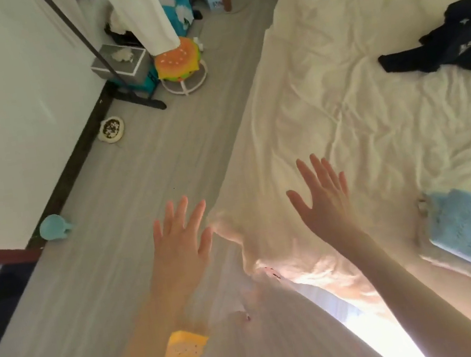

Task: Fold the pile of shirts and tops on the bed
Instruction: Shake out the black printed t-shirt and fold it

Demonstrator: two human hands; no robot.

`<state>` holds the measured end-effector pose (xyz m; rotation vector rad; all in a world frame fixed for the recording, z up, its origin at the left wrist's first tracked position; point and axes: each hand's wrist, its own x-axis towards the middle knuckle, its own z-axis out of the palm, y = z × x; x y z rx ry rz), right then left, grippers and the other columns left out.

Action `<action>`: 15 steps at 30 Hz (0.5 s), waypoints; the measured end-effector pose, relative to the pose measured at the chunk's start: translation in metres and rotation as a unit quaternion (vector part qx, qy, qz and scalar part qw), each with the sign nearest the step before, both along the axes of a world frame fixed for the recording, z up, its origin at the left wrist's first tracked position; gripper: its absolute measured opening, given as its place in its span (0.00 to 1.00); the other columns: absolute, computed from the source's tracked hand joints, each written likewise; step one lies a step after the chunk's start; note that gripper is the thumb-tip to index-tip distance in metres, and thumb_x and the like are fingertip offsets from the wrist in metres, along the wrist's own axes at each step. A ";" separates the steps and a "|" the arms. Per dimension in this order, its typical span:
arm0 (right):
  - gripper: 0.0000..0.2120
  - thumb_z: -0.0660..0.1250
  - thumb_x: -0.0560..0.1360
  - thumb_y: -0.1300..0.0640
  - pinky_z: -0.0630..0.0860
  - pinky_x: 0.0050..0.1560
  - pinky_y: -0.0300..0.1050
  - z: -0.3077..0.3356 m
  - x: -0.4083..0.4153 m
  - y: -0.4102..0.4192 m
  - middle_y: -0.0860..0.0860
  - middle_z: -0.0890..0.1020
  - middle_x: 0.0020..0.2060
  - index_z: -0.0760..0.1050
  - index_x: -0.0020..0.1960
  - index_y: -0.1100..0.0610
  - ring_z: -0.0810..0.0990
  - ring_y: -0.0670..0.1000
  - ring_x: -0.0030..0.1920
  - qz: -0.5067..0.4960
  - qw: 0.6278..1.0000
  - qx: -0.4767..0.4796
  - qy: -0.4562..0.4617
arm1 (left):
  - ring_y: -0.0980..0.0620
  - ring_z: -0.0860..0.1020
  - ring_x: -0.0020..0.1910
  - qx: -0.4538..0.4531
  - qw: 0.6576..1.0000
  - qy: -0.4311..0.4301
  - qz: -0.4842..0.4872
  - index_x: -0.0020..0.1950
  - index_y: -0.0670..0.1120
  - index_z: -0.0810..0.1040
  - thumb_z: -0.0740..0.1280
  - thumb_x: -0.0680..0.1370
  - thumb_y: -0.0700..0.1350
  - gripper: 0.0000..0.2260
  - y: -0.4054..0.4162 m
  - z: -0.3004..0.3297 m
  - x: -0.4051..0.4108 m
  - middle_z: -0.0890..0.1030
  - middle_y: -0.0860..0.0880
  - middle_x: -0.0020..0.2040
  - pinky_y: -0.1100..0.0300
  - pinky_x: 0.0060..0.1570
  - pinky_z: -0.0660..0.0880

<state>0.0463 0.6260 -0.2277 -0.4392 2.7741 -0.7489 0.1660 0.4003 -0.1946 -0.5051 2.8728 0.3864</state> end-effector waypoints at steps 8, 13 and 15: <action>0.34 0.45 0.75 0.37 0.50 0.73 0.61 -0.005 -0.069 -0.083 0.55 0.61 0.75 0.60 0.75 0.53 0.55 0.58 0.76 -0.024 0.999 0.044 -0.004 | 0.46 0.47 0.77 0.043 0.998 -0.010 -0.043 0.76 0.52 0.58 0.41 0.75 0.61 0.31 -0.080 0.001 -0.113 0.55 0.47 0.77 0.48 0.73 0.45; 0.30 0.53 0.79 0.40 0.46 0.75 0.59 -0.015 -0.106 -0.135 0.55 0.57 0.76 0.57 0.76 0.52 0.51 0.56 0.77 -0.091 0.994 0.061 -0.026 | 0.45 0.47 0.77 0.060 0.990 -0.024 -0.128 0.75 0.52 0.60 0.40 0.73 0.62 0.33 -0.145 -0.024 -0.184 0.55 0.47 0.77 0.47 0.73 0.45; 0.31 0.52 0.77 0.39 0.45 0.74 0.59 -0.017 -0.122 -0.163 0.56 0.59 0.75 0.58 0.76 0.53 0.53 0.58 0.76 -0.128 0.990 0.059 -0.019 | 0.46 0.46 0.77 0.068 0.982 -0.034 -0.171 0.75 0.53 0.59 0.42 0.76 0.62 0.30 -0.175 -0.028 -0.220 0.54 0.48 0.77 0.47 0.73 0.45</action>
